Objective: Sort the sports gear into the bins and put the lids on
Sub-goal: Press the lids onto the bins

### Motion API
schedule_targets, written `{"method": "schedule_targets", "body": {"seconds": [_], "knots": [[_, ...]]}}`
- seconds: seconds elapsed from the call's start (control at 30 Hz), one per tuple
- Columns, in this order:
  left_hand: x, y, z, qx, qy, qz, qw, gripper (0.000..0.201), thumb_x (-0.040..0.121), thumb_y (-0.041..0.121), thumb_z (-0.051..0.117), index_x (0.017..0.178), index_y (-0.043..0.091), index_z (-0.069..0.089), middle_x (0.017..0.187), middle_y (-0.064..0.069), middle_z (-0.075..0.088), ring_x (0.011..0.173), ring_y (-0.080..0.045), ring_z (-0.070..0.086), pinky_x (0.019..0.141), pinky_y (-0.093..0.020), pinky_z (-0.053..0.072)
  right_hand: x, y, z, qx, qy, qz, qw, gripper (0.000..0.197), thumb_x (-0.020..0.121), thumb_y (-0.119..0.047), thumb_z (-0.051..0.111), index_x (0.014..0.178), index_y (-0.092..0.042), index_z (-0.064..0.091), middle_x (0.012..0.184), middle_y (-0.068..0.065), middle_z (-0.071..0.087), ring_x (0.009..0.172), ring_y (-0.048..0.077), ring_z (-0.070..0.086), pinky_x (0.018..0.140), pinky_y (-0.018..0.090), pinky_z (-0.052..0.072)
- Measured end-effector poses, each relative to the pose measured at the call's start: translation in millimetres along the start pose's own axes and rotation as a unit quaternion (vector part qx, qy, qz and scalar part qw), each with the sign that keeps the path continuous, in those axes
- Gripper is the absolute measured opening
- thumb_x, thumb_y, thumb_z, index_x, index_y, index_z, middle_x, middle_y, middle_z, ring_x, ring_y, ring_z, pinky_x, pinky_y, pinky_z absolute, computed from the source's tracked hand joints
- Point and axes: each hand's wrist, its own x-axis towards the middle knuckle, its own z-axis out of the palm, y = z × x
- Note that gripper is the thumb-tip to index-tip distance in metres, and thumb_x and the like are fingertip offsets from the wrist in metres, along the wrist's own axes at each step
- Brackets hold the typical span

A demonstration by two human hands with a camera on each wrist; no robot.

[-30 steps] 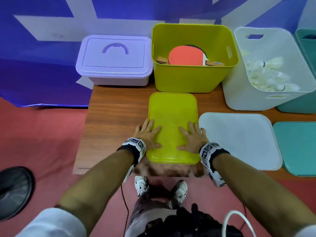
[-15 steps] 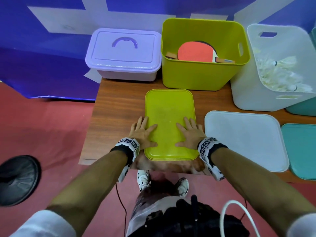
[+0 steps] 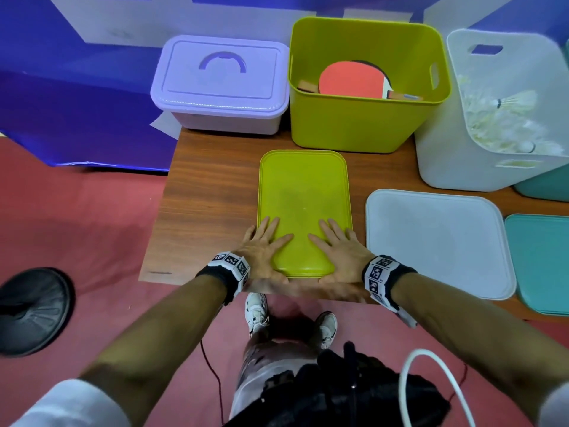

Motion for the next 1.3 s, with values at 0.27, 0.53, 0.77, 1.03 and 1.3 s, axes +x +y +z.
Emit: {"method": "schedule_targets", "body": {"seconds": [0.27, 0.53, 0.77, 1.03, 1.3], "knots": [[-15, 7, -25, -0.001, 0.027, -0.008, 1.0, 0.113, 0.072, 0.07, 0.065, 0.153, 0.04, -0.008, 0.159, -0.004, -0.028, 0.148, -0.027, -0.021, 0.118, -0.057, -0.004, -22, 2, -30, 0.013, 0.045, -0.035, 0.998, 0.107, 0.08, -0.071, 0.057, 0.156, -0.026, -0.003, 0.163, 0.005, -0.011, 0.15, 0.027, -0.007, 0.118, 0.056, 0.011], [-50, -3, -105, 0.025, 0.099, -0.009, 0.995, 0.121, 0.062, 0.074, 0.071, 0.153, 0.042, -0.003, 0.16, 0.003, -0.026, 0.15, -0.018, -0.006, 0.119, -0.056, -0.005, -50, 5, -88, 0.03, 0.175, -0.071, 0.981, 0.099, 0.079, -0.076, 0.053, 0.155, -0.03, 0.008, 0.163, 0.0, 0.009, 0.146, 0.023, 0.024, 0.111, 0.041, 0.03], [-76, -15, -151, -0.012, 0.249, -0.024, 0.968, 0.1, 0.067, 0.082, 0.041, 0.153, 0.038, 0.014, 0.164, 0.006, -0.01, 0.149, -0.02, 0.014, 0.12, -0.048, 0.006, -67, 9, -136, 0.041, 0.317, -0.068, 0.945, 0.069, 0.093, -0.064, 0.043, 0.151, -0.034, 0.023, 0.151, -0.007, 0.035, 0.126, 0.022, 0.05, 0.084, 0.036, 0.041], [-68, 10, -191, -0.24, 0.407, -0.089, 0.877, 0.072, 0.095, 0.058, 0.045, 0.154, 0.027, 0.018, 0.164, -0.001, -0.001, 0.143, -0.026, 0.031, 0.112, -0.043, 0.031, -63, 19, -195, -0.018, 0.452, -0.041, 0.891, 0.045, 0.102, -0.036, 0.037, 0.146, -0.045, 0.034, 0.12, 0.007, 0.058, 0.091, 0.031, 0.064, 0.053, 0.034, 0.043], [-39, -2, -225, -0.238, 0.434, -0.067, 0.866, 0.088, 0.092, 0.055, 0.054, 0.156, 0.028, -0.001, 0.164, -0.005, -0.007, 0.148, -0.025, 0.019, 0.112, -0.043, 0.031, -48, 38, -233, -0.049, 0.465, 0.009, 0.884, 0.05, 0.097, -0.04, 0.055, 0.145, -0.039, 0.042, 0.12, 0.012, 0.06, 0.104, 0.031, 0.062, 0.059, 0.036, 0.048]]}}
